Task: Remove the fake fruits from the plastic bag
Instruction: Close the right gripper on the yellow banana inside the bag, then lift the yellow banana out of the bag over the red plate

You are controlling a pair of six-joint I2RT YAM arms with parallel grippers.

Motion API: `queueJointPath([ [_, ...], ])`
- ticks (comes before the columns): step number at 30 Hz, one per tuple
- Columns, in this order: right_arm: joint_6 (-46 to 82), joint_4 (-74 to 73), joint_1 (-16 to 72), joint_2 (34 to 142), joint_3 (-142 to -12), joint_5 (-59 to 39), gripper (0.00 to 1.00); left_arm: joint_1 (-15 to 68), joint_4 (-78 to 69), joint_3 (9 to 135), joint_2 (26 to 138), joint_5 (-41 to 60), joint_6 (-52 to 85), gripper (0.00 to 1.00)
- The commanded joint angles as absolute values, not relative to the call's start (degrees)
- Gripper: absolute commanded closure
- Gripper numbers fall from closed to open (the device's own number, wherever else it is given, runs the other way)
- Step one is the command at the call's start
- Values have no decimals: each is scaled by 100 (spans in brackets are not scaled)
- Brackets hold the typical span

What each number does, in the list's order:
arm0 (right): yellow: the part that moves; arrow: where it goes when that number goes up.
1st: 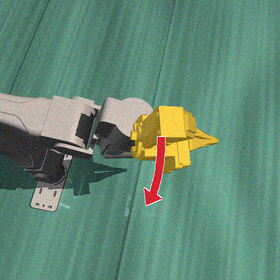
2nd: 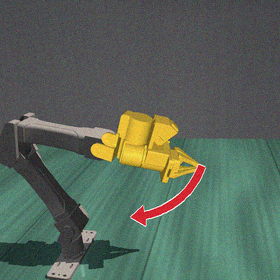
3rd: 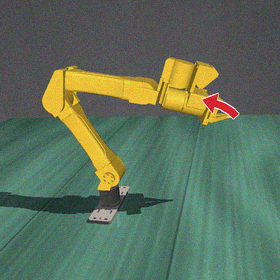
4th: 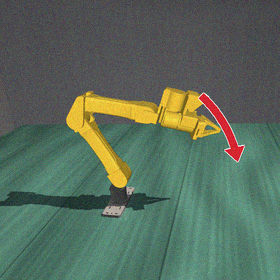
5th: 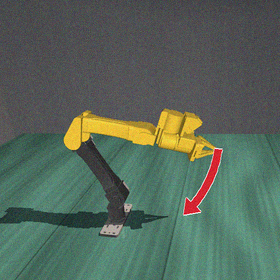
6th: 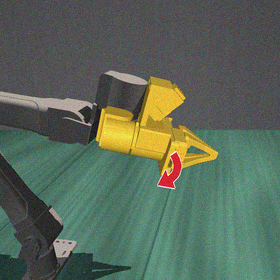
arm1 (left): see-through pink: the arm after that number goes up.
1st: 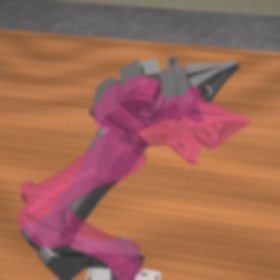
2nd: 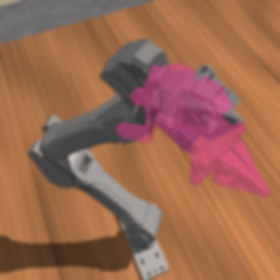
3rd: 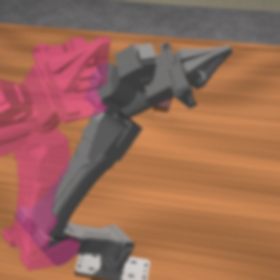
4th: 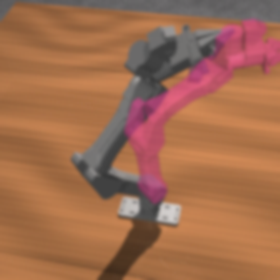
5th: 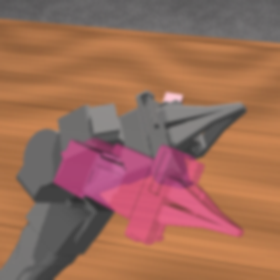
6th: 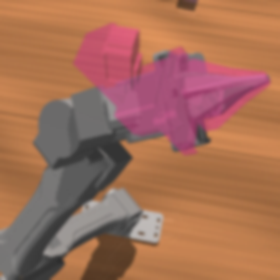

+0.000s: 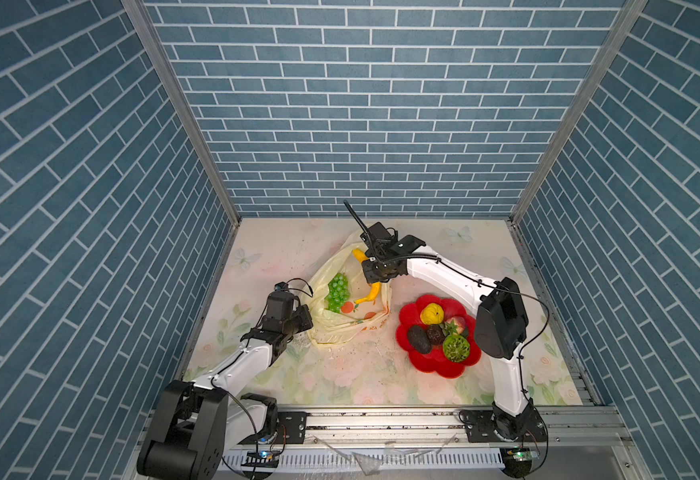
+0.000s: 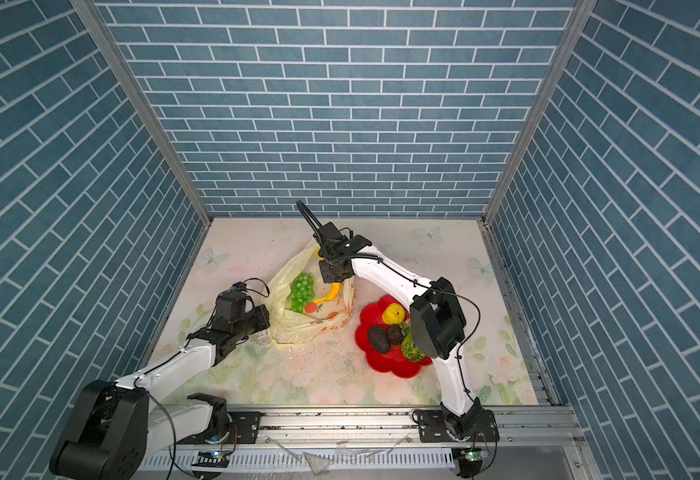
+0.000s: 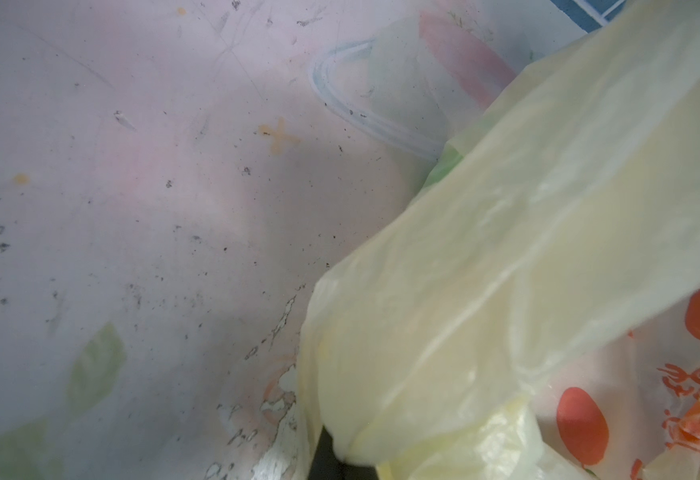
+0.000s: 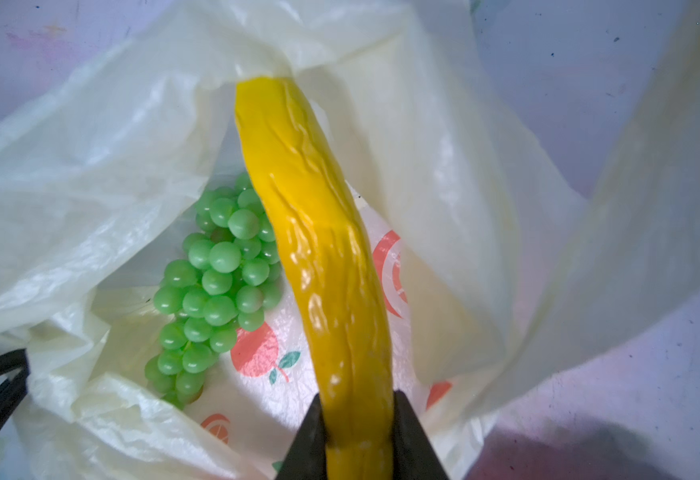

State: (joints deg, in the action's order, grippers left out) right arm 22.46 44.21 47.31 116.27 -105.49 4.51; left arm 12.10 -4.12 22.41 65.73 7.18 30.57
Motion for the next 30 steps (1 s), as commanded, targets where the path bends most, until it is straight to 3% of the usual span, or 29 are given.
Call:
queueJointPath([
  [1, 2297, 4500, 4799, 11251, -10197, 264, 75, 1250, -300, 2270, 6451, 756, 2976, 100],
  [13, 2528, 4835, 4988, 10421, -9508, 197, 75, 1259, -243, 2272, 6398, 703, 2980, 100],
  [30, 3114, 5975, 4634, 8021, -7386, 1337, 74, 1285, -314, 2275, 6517, 721, 2987, 100],
])
